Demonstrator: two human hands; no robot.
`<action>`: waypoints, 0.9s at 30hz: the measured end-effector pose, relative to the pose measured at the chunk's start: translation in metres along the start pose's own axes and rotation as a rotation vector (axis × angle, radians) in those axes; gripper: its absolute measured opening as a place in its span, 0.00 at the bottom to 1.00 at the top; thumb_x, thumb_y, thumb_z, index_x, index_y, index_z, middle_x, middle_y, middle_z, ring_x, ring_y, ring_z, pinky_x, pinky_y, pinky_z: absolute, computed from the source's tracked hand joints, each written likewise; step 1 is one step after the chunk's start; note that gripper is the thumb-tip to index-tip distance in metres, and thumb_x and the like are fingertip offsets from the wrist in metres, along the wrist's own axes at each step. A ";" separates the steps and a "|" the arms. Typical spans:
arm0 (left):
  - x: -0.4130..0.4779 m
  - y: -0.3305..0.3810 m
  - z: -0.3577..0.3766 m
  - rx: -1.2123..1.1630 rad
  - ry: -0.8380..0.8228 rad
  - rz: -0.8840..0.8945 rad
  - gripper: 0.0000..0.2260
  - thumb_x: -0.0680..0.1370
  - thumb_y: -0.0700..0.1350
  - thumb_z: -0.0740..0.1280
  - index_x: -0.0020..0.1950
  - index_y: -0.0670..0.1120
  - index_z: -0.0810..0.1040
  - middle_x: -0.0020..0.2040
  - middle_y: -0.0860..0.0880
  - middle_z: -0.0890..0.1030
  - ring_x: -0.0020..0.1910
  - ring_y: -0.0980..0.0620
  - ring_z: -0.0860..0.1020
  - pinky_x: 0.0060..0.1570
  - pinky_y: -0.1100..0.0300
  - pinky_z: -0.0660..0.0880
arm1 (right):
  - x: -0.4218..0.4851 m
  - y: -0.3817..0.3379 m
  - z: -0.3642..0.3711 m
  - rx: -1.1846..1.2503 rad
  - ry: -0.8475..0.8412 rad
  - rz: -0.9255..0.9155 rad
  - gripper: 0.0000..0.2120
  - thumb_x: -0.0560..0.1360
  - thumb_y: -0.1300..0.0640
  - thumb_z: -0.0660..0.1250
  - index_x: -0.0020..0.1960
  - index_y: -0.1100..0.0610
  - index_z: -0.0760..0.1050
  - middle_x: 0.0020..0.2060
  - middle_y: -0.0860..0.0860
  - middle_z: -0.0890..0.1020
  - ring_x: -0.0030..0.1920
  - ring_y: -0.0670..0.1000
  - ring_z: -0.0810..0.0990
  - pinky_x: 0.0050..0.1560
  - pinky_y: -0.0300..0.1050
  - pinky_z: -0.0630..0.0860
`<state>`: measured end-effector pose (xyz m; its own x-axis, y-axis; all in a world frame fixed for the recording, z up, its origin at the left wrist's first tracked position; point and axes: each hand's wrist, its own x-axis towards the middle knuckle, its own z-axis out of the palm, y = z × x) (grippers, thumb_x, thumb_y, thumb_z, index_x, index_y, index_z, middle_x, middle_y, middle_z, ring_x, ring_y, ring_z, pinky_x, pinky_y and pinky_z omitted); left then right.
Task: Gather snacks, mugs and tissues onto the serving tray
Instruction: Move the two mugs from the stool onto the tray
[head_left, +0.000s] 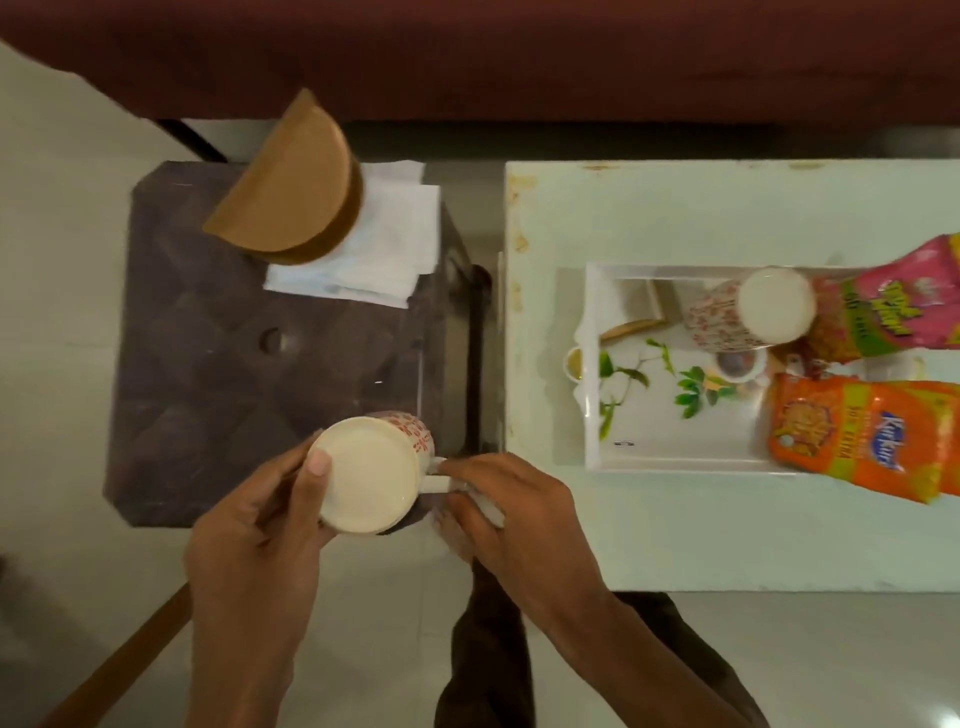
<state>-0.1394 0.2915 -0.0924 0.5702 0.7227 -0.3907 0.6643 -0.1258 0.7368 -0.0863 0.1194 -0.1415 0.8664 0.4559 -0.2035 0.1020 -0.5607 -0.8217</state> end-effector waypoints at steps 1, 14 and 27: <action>-0.006 0.008 0.012 -0.002 -0.038 0.016 0.10 0.74 0.58 0.67 0.53 0.59 0.83 0.45 0.68 0.85 0.50 0.64 0.83 0.35 0.69 0.81 | -0.005 0.006 -0.015 -0.011 0.051 0.009 0.11 0.73 0.55 0.71 0.55 0.54 0.81 0.47 0.50 0.86 0.46 0.46 0.83 0.51 0.38 0.79; -0.074 0.073 0.235 0.062 -0.389 0.275 0.12 0.79 0.48 0.68 0.61 0.47 0.83 0.55 0.53 0.86 0.47 0.68 0.78 0.51 0.79 0.72 | -0.061 0.134 -0.158 -0.288 0.378 0.403 0.10 0.71 0.55 0.74 0.52 0.52 0.81 0.46 0.46 0.85 0.41 0.45 0.80 0.41 0.41 0.79; -0.084 0.066 0.306 0.124 -0.366 0.250 0.12 0.80 0.47 0.67 0.60 0.45 0.84 0.55 0.49 0.86 0.50 0.62 0.79 0.50 0.76 0.71 | -0.047 0.198 -0.174 -0.310 0.294 0.438 0.08 0.72 0.58 0.74 0.51 0.56 0.81 0.46 0.52 0.86 0.43 0.52 0.84 0.44 0.40 0.76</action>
<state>0.0046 0.0142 -0.1801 0.8386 0.3751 -0.3950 0.5248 -0.3622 0.7703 -0.0217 -0.1337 -0.2019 0.9541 -0.0473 -0.2957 -0.1948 -0.8481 -0.4928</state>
